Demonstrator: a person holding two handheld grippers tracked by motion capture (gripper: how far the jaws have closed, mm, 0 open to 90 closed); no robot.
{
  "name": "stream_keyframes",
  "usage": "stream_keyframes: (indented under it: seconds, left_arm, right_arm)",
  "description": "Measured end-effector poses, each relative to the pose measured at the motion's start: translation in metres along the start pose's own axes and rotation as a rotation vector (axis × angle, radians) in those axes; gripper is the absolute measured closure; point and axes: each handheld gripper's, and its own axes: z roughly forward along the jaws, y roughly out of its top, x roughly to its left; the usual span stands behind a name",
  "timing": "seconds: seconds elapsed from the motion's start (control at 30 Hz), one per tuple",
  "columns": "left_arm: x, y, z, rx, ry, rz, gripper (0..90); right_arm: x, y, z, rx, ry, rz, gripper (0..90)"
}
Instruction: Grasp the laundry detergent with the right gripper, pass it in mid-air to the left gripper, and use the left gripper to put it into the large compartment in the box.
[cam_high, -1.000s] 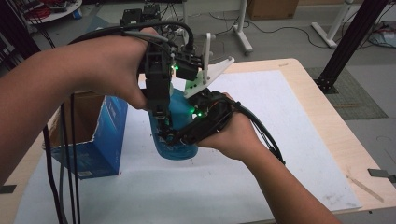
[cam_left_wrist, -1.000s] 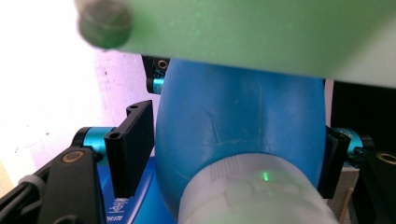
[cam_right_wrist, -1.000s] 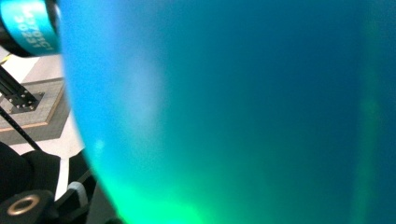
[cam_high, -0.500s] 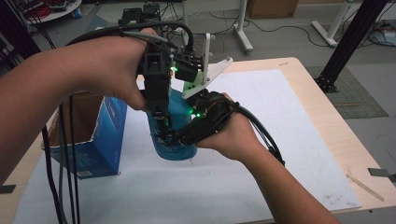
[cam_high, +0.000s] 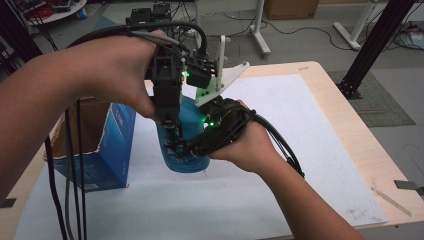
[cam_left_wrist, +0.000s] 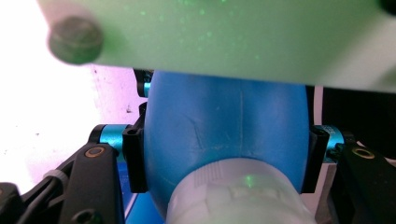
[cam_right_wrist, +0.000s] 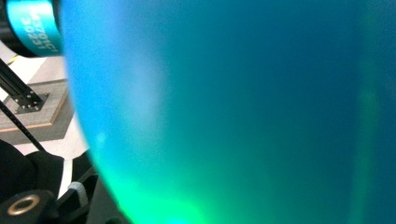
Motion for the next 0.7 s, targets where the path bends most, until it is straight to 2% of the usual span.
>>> stream_keyframes:
  seconds: [0.03, 0.07, 0.13, 0.2, 0.23, 0.33, 0.4, 0.5, 0.63, 0.67, 0.7]
  left_arm:
    - [0.000, 0.000, 0.000, -0.014, -0.001, -0.007, 38.3]
    - [0.000, 0.000, -0.002, 0.001, -0.005, -0.002, 38.3]
    - [0.000, 0.000, -0.003, 0.005, 0.000, 0.006, 38.2]
    - [0.000, -0.001, -0.002, 0.010, 0.003, -0.002, 38.2]
    - [0.001, -0.003, -0.002, 0.016, 0.007, -0.006, 38.2]
    - [0.002, -0.005, -0.002, 0.015, 0.005, -0.011, 38.2]
    - [0.003, -0.006, -0.002, 0.022, 0.006, -0.018, 38.2]
    - [0.004, -0.008, -0.002, 0.025, 0.008, -0.027, 38.2]
    - [0.004, -0.010, -0.003, 0.033, 0.005, -0.036, 38.2]
    - [0.004, -0.010, -0.003, 0.032, 0.007, -0.036, 38.2]
    - [0.004, -0.011, -0.003, 0.029, 0.008, -0.036, 38.2]
  right_arm:
    - [0.000, 0.000, 0.000, -0.004, 0.003, 0.000, 45.9]
    - [0.000, 0.000, -0.001, -0.014, 0.016, 0.002, 45.4]
    - [0.002, 0.000, -0.002, -0.022, 0.005, 0.008, 43.8]
    - [0.001, -0.001, -0.004, -0.033, 0.029, 0.038, 36.0]
    - [0.001, -0.002, -0.008, -0.032, 0.011, 0.039, 31.5]
    - [0.001, -0.003, -0.013, -0.028, 0.010, 0.036, 28.4]
    - [0.001, -0.003, -0.017, -0.013, -0.019, 0.033, 22.7]
    - [-0.001, -0.005, -0.025, 0.003, -0.039, 0.030, 22.2]
    - [-0.004, -0.006, -0.034, 0.015, -0.042, 0.031, 19.0]
    - [-0.005, -0.006, -0.036, 0.019, -0.046, 0.027, 17.9]
    - [-0.005, -0.006, -0.037, 0.022, -0.054, 0.030, 12.7]
